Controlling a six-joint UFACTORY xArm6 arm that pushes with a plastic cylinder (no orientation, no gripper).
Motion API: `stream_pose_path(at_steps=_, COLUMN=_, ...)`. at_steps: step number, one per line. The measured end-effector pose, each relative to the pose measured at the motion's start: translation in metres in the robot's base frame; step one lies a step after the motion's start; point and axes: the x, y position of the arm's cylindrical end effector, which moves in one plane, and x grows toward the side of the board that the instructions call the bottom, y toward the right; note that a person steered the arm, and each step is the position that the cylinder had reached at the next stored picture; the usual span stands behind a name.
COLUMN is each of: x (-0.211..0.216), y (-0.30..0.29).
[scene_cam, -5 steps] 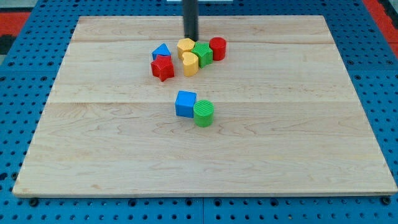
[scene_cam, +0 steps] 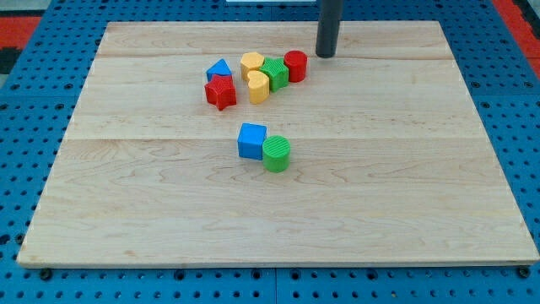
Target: Move the arm diagonally to the cube
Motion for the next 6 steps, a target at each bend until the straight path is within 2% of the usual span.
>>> stream_pose_path(at_steps=1, x=0.049, y=0.009)
stream_pose_path(at_steps=2, x=0.079, y=0.003)
stream_pose_path(at_steps=4, x=0.080, y=-0.049)
stream_pose_path(at_steps=6, x=0.080, y=-0.066)
